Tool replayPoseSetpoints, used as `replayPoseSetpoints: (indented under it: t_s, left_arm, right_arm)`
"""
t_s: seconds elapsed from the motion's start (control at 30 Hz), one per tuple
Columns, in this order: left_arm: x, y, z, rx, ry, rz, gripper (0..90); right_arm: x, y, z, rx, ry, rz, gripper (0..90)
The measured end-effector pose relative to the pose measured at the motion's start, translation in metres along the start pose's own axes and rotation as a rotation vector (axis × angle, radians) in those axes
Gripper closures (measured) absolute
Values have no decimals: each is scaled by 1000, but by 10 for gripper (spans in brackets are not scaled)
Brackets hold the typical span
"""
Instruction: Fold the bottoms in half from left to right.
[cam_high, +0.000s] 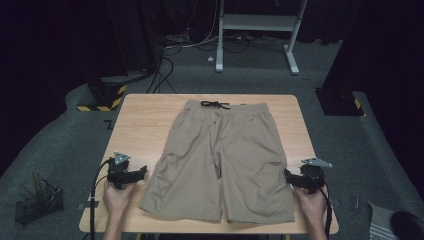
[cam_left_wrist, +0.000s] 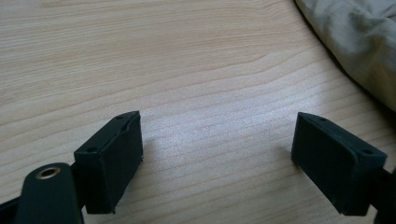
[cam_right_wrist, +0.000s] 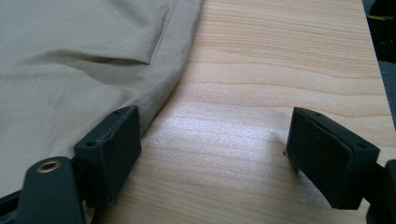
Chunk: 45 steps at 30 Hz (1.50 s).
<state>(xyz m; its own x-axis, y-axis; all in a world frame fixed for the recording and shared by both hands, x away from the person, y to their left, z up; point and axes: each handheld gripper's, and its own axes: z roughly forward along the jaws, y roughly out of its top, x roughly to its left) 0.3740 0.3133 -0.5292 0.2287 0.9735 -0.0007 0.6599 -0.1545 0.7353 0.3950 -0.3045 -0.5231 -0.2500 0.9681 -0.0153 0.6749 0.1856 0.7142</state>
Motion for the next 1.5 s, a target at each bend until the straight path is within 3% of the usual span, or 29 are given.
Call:
replayPoseSetpoints:
  t_s: [1.07,1.1,1.17,1.3,1.5]
  left_arm:
    - [-1,0,0,-3,5,-16,176]
    - [0,1,0,-8,-2,-22,176]
    - [1,1,0,-16,-17,-38,185]
    - [0,2,0,-27,-41,-62,208]
    - [-9,11,-2,-55,-72,-55,213]
  right_arm:
    - [-1,0,0,-3,3,6,200]
    - [-1,0,0,-3,3,6,200]
    - [-2,0,-1,-18,-5,10,303]
    - [-2,1,-1,-30,4,12,312]
    - [-4,1,-7,-75,51,61,323]
